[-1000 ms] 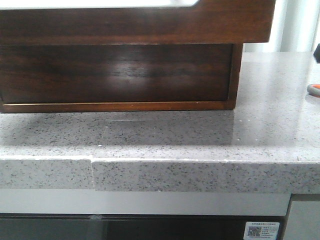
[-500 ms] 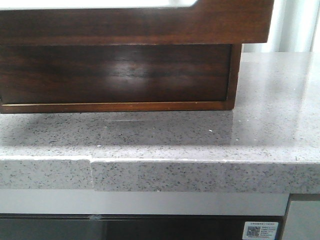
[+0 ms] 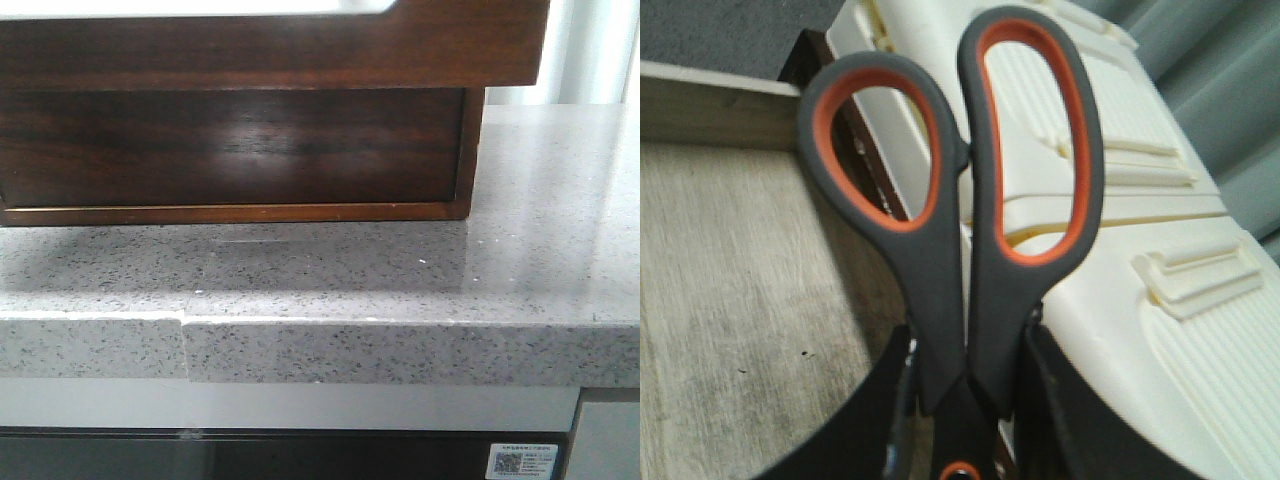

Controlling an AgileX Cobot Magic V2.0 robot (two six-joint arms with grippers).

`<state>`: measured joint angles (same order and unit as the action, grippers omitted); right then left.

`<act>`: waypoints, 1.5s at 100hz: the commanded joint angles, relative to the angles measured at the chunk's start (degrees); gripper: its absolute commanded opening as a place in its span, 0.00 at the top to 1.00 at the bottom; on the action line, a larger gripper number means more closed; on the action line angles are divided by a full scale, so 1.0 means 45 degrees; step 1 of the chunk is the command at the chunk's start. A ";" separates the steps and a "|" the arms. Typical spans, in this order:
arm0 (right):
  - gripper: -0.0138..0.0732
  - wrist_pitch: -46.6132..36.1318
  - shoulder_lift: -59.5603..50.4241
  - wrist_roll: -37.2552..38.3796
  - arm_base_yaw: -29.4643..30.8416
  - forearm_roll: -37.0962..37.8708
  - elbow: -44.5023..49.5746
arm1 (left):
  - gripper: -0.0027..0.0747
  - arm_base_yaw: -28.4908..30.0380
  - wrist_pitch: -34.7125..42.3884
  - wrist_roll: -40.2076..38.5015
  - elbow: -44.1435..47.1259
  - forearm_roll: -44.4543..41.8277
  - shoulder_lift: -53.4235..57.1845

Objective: Put scissors in drawer with both arms
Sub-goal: 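Carry the scissors with the right gripper over the open drawer, then release the scissors into the drawer by opening the right gripper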

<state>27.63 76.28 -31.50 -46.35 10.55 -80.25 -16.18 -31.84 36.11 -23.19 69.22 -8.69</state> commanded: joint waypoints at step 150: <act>0.88 -0.0103 -1.0312 0.6437 -0.0259 0.2209 0.7216 | 0.99 -0.0091 -0.0052 0.0056 -0.0414 -0.5579 -0.0086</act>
<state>33.97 39.37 -3.83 -47.66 16.14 -53.05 -16.18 -34.67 36.11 -23.19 45.00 -8.56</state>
